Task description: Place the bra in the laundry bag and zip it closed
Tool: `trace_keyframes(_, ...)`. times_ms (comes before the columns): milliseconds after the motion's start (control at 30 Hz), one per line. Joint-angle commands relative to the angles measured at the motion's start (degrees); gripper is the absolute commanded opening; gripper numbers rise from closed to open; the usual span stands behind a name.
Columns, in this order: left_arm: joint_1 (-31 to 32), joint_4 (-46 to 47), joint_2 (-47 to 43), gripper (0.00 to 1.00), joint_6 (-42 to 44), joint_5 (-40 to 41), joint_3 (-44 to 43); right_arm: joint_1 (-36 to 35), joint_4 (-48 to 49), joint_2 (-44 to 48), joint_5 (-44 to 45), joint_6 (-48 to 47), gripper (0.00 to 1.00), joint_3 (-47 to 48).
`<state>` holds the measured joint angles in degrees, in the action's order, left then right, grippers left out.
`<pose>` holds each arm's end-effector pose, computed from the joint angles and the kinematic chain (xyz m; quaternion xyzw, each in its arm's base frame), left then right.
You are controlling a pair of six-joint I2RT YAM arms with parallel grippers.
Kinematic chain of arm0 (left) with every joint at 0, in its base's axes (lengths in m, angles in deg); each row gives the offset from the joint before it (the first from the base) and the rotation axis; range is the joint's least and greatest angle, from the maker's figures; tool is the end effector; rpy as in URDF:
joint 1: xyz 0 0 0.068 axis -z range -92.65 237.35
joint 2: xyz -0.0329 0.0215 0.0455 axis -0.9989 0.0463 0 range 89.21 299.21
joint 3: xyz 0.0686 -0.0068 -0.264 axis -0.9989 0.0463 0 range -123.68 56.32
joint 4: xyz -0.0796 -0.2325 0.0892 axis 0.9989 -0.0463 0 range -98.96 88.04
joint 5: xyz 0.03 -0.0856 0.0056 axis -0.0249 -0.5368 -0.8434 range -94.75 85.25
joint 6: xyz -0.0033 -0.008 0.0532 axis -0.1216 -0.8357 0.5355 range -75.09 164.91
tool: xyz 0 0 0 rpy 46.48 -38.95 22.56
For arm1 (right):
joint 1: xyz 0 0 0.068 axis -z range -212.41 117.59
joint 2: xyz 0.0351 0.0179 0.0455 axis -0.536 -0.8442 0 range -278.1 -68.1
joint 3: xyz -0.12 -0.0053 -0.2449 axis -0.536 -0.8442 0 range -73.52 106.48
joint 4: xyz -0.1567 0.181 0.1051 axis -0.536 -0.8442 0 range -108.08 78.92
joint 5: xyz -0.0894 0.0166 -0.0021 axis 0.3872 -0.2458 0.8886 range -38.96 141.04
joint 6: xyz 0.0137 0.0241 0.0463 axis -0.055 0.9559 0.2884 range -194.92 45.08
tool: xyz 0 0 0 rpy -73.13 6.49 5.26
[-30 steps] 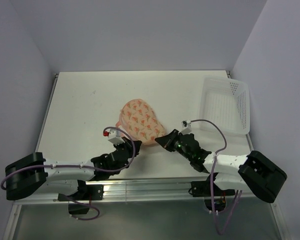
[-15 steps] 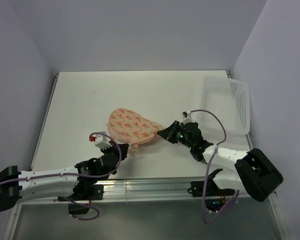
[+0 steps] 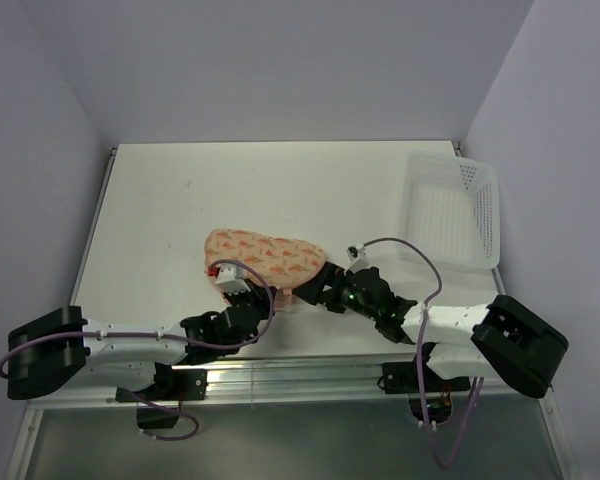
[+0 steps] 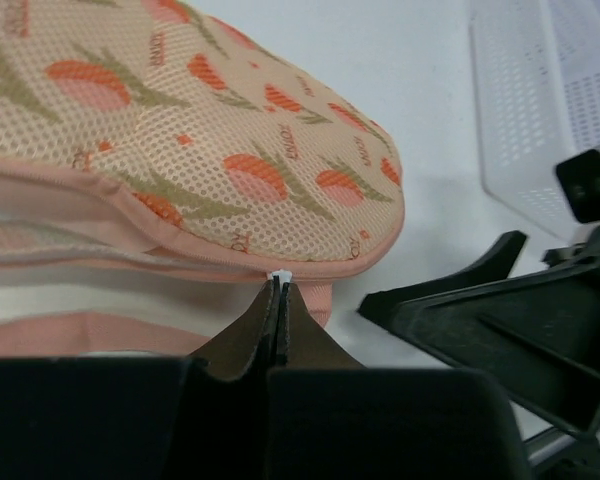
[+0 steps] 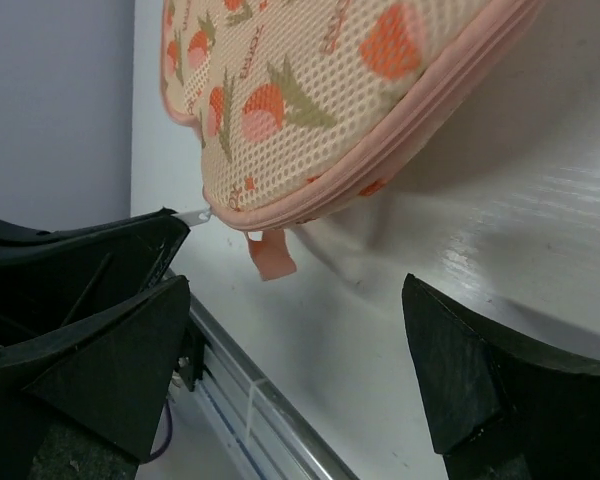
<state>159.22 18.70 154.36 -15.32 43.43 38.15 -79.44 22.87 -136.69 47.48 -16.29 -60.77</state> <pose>0.0896 -0.1891 0.1716 -0.1356 0.7934 -0.2995 0.5124 0.1433 0.1571 0.1494 0.0664 0.8256 0.4615 0.3177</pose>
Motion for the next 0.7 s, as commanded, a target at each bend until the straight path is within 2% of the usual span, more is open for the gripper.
trace_keyframes(0, 0.72, 6.32, 0.68, 0.0, 1.69, -1.6, -2.92, -1.4, 6.39, -1.62, 1.17, 4.12, 0.94, 0.86)
trace_keyframes(167, 1.16, 6.76, 0.95, 0.0, 0.38, -2.39, -1.6, -1.67, 6.47, -4.96, 3.46, 3.77, 0.87, 5.26)
trace_keyframes(367, 1.25, 5.88, -0.02, 0.0, 0.72, -2.57, -0.11, -1.32, 7.88, -8.92, 6.27, 3.6, 0.64, 8.69)
trace_keyframes(400, 1.25, 5.62, -0.1, 0.0, 0.9, -2.48, -0.11, -1.05, 8.06, -9.88, 6.02, 3.77, 0.41, 9.04)
trace_keyframes(500, 1.25, 2.72, -0.46, 0.0, 1.07, -0.99, 0.07, 0.7, 8.85, -10.15, 6.01, 4.12, 0.14, 8.78)
trace_keyframes(600, 1.25, -4.29, -0.9, 0.0, 0.03, 3.22, 0.16, 3.33, 8.85, -9.02, 5.58, 3.51, 0.0, 7.73)
trace_keyframes(667, 1.25, -7.55, -2.3, 0.0, -1.64, 5.42, 0.94, 5.09, 8.59, -8.22, 4.87, 2.63, 0.0, 6.94)
